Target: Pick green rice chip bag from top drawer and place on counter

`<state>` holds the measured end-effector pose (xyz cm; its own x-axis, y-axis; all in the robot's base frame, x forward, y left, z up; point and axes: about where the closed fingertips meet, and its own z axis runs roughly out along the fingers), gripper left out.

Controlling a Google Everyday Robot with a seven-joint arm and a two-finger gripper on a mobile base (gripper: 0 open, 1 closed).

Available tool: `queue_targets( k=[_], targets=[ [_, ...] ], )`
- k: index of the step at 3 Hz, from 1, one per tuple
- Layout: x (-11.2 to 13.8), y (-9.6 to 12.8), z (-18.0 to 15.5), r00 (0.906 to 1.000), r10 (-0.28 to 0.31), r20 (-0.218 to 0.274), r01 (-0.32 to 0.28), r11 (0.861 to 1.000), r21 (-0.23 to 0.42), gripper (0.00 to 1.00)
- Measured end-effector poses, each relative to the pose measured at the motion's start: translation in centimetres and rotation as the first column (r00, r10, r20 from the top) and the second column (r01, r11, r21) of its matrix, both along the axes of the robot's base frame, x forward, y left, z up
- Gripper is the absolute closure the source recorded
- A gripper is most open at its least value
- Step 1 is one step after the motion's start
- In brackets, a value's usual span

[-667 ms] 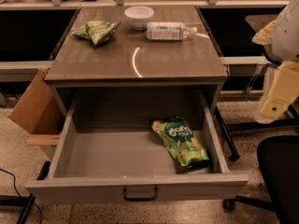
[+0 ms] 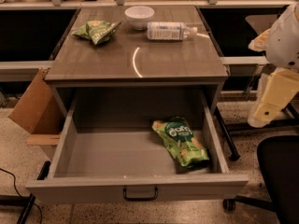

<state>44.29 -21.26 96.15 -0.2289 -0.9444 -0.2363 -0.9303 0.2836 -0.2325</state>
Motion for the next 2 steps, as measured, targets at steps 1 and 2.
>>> queue_targets(
  k=[1, 2],
  targets=[
    [0.54, 1.21, -2.97, 1.0, 0.003, 0.001, -0.003, 0.997, 0.076, 0.0],
    [0.55, 1.22, -2.99, 1.0, 0.003, 0.0, -0.003, 0.997, 0.076, 0.0]
  ],
)
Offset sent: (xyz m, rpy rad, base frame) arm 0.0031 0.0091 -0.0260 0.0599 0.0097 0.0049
